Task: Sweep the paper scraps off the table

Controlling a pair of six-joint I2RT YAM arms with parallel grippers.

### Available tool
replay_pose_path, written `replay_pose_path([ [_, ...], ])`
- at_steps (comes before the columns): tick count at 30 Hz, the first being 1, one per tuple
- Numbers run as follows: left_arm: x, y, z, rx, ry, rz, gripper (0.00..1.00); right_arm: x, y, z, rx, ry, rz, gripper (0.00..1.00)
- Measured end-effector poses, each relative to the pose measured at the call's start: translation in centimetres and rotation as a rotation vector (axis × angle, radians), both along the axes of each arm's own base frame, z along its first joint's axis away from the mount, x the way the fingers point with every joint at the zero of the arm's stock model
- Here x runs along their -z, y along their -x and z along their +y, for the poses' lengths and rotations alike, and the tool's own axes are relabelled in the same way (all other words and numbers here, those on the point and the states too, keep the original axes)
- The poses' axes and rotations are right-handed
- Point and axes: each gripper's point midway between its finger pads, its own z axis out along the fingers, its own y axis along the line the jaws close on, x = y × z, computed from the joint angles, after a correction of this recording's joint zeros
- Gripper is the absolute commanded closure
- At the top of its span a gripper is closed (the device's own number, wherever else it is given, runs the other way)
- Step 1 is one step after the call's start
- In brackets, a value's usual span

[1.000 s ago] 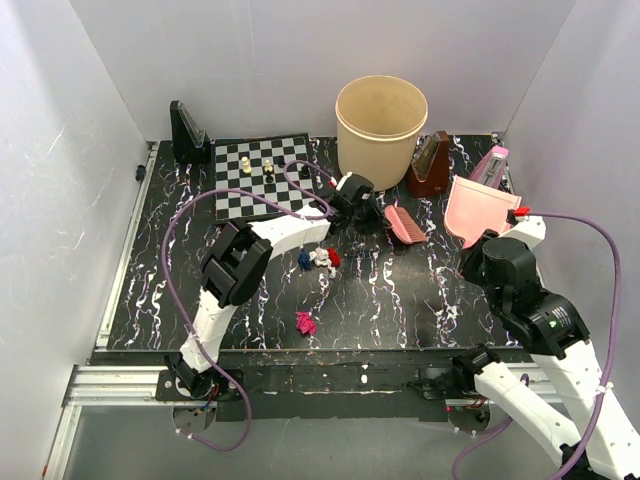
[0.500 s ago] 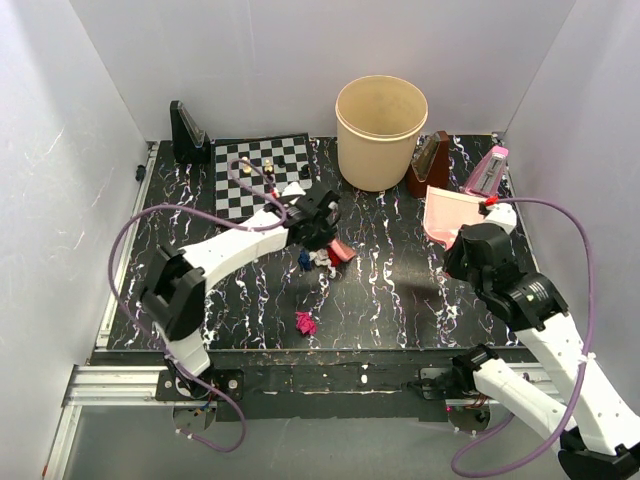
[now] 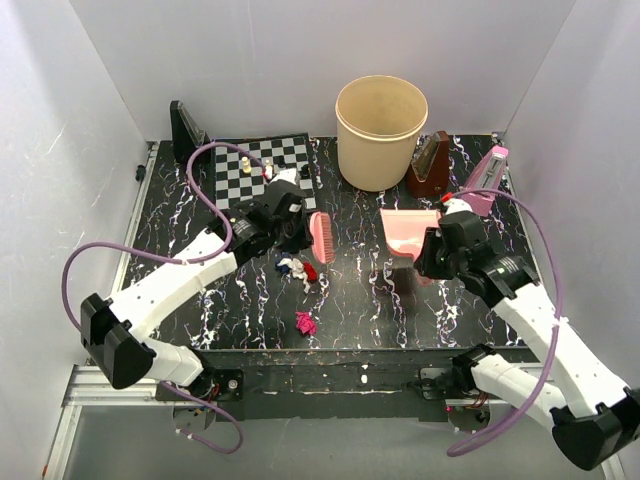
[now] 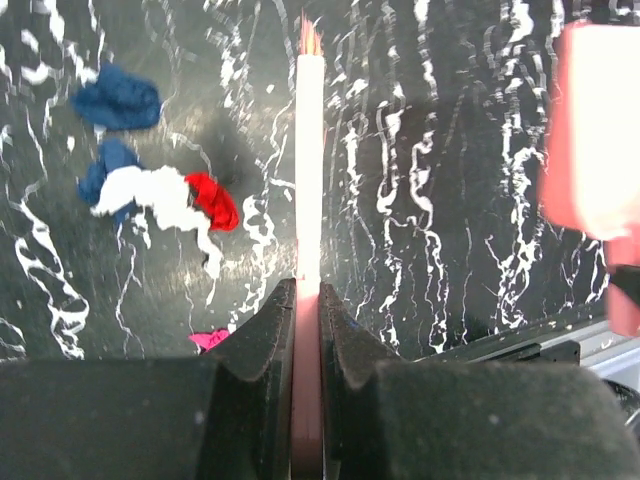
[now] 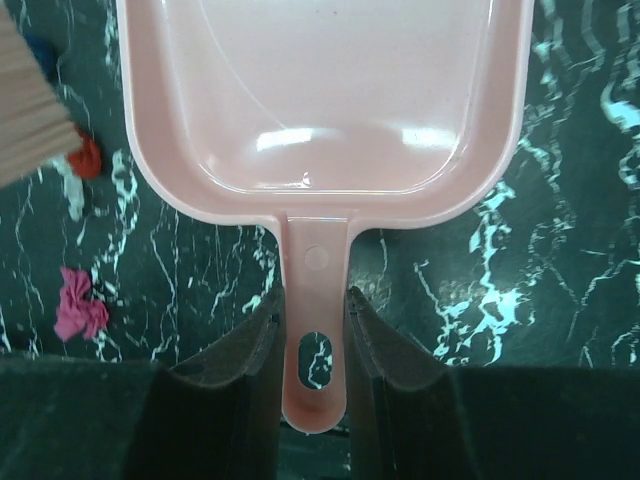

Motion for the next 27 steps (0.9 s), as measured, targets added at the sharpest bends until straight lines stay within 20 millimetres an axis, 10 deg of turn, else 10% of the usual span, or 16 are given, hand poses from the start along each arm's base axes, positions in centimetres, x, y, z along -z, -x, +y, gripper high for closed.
replay_pose_path([
  [5,-4.5,-1.2,0.5,0.126,-0.091,-0.153,1.00,2.2,0.8,1.9,-0.123,0.034,0.102,0.99],
  [12,-7.2,-3.8,6.8,0.089,-0.494,-0.297,1.00,3.1,3.4,4.8,-0.314,0.075,0.150,0.99],
  [27,0.4,-6.2,7.7,0.497,-0.982,-0.196,1.00,5.6,10.7,8.2,-0.666,0.267,0.310,0.99],
])
